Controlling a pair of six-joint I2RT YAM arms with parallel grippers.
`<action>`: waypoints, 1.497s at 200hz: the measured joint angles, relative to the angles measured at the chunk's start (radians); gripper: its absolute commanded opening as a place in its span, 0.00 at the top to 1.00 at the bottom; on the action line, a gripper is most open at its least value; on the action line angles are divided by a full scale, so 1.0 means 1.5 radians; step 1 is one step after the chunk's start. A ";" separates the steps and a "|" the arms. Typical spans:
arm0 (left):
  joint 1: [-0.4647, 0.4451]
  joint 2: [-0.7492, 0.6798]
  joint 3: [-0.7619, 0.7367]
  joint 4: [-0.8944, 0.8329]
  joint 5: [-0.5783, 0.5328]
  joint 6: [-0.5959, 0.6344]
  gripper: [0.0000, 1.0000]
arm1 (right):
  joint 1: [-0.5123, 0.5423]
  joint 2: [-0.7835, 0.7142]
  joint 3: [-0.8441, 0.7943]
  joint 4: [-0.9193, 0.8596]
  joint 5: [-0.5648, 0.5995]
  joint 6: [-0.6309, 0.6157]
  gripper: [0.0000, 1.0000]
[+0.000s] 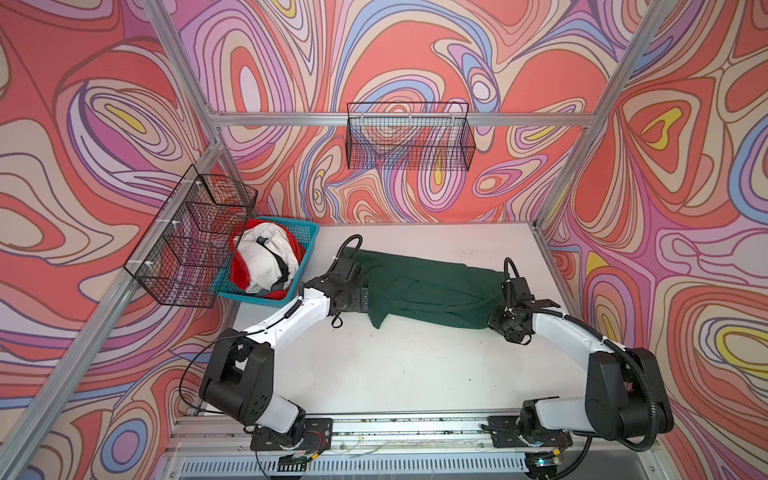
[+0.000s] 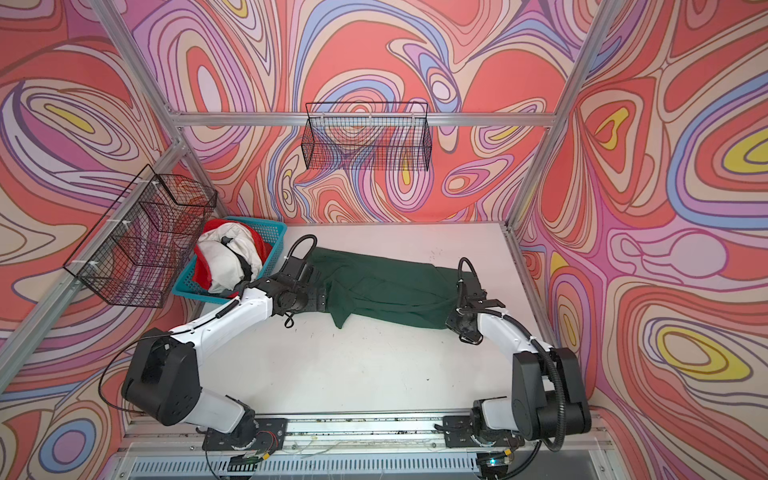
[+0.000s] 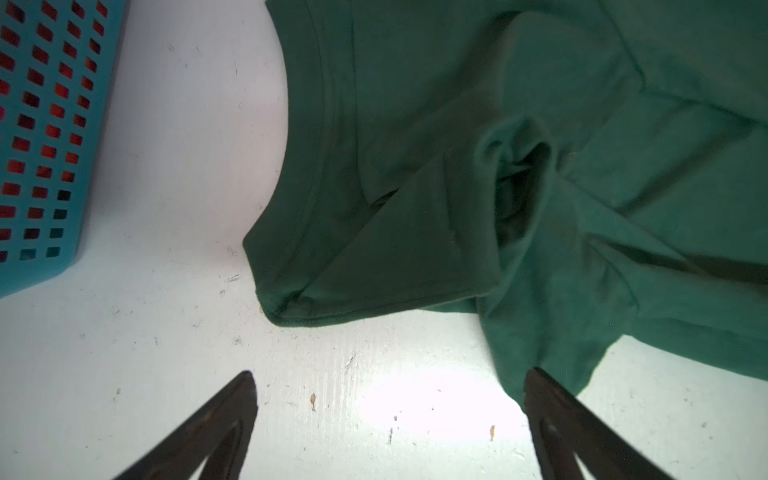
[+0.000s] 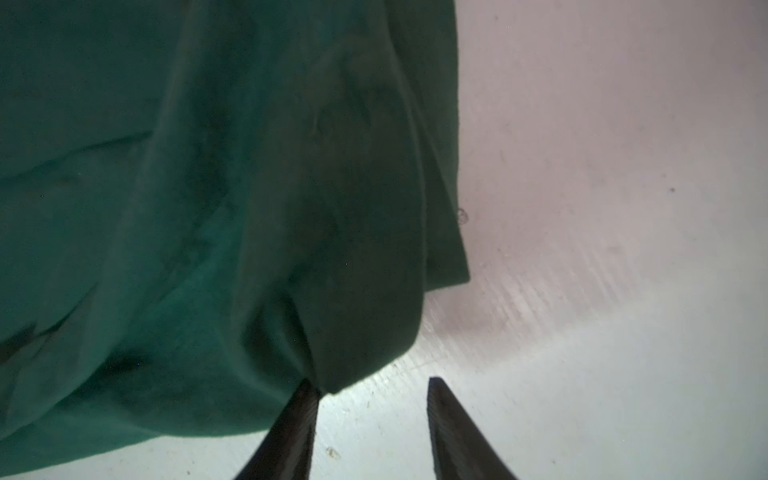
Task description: Fold and stack the t-shirts
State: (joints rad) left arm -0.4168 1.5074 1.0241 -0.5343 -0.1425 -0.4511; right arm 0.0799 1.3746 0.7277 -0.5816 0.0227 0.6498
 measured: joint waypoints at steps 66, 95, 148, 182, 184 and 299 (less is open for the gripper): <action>0.035 0.061 -0.005 0.043 0.038 -0.001 0.14 | 0.000 0.007 0.000 0.024 0.026 0.012 0.76; 0.035 0.098 -0.005 0.061 0.048 -0.001 0.19 | 0.000 0.007 0.000 0.025 0.038 0.013 0.81; 0.036 0.160 -0.004 0.078 0.047 -0.001 0.36 | 0.000 0.006 0.005 0.024 0.059 0.011 0.80; 0.038 0.176 0.013 0.080 0.038 0.003 0.64 | 0.000 0.006 0.009 0.024 0.059 0.008 0.65; 0.038 0.178 0.014 0.080 0.037 0.005 0.65 | 0.000 0.006 0.009 0.024 0.060 0.007 0.65; 0.039 0.187 0.025 0.078 0.017 0.020 0.83 | 0.000 -0.024 -0.016 0.021 0.054 0.027 0.70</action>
State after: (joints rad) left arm -0.3576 1.7874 1.0615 -0.4179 -0.1165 -0.4217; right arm 0.0799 1.3380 0.7033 -0.5507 0.1032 0.6903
